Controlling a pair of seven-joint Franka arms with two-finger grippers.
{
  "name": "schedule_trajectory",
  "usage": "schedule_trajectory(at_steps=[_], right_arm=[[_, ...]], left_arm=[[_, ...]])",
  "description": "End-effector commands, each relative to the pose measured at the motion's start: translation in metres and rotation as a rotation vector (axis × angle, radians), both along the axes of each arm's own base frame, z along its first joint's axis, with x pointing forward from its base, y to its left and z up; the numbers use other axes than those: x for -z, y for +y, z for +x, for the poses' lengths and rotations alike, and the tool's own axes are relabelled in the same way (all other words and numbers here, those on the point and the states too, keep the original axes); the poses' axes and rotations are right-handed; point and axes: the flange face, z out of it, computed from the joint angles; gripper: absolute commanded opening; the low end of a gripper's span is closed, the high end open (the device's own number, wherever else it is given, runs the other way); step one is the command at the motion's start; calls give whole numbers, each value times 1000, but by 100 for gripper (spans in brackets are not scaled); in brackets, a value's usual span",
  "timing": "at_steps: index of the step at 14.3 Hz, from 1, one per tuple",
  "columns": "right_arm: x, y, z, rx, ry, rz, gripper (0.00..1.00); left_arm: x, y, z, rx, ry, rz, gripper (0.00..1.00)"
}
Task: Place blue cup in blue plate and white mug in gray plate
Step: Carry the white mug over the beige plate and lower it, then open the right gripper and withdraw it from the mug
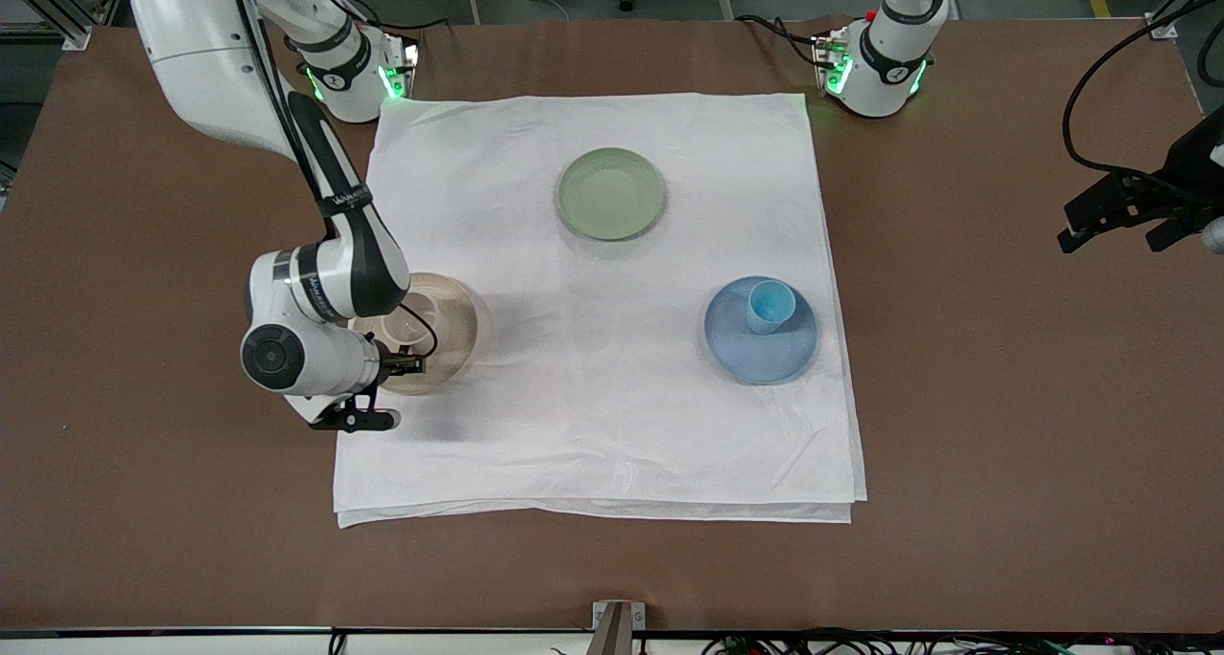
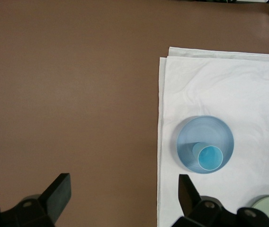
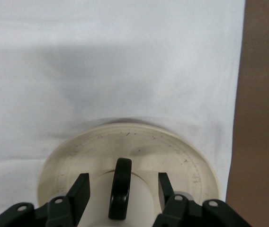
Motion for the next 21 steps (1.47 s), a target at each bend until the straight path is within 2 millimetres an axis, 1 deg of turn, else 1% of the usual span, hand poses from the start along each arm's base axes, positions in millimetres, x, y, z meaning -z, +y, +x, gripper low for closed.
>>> schedule_trajectory(at_steps=[1,4,5,7,8,9,10,11,12,13,14,15,16,18,19,21], right_arm=[[-78,-22,4,48,-33,31,100],[-167,-50,19,74,-80,45,100],[-198,-63,23,84,-97,42,100],[-255,-103,31,125,-170,34,100],[-271,-124,29,150,-178,31,100],[-292,-147,22,180,-184,34,100],[-312,-161,12,199,-190,36,100],[-334,-175,-3,217,-187,33,100],[-349,-187,-15,231,-182,29,100],[-370,-202,-29,230,-208,20,100],[-376,-218,-38,163,-222,17,100],[-373,-229,-42,90,-235,16,100],[-373,-228,-47,67,-260,3,100],[-364,-213,-55,34,-305,-35,100],[-365,-216,-58,35,-329,-43,100],[-366,-215,-60,35,-325,-41,100]], left_arm=[[-4,0,0,-1,4,-7,100],[-4,1,0,-3,4,-7,100],[-4,0,0,-1,4,-7,100],[-5,1,0,-3,2,-7,100],[-4,1,0,-3,4,-7,100],[-4,0,0,-1,4,-7,100],[-4,0,0,-1,4,-7,100],[-4,0,0,-1,4,-7,100],[-4,0,0,-1,4,-7,100],[-4,0,0,-1,4,-7,100],[-4,0,0,-1,4,-7,100],[-4,0,0,-1,4,-7,100],[-4,1,0,-3,4,-7,100],[-4,1,0,-3,4,-7,100],[-4,0,0,-1,4,-7,100],[-4,0,0,-1,4,-7,100]])
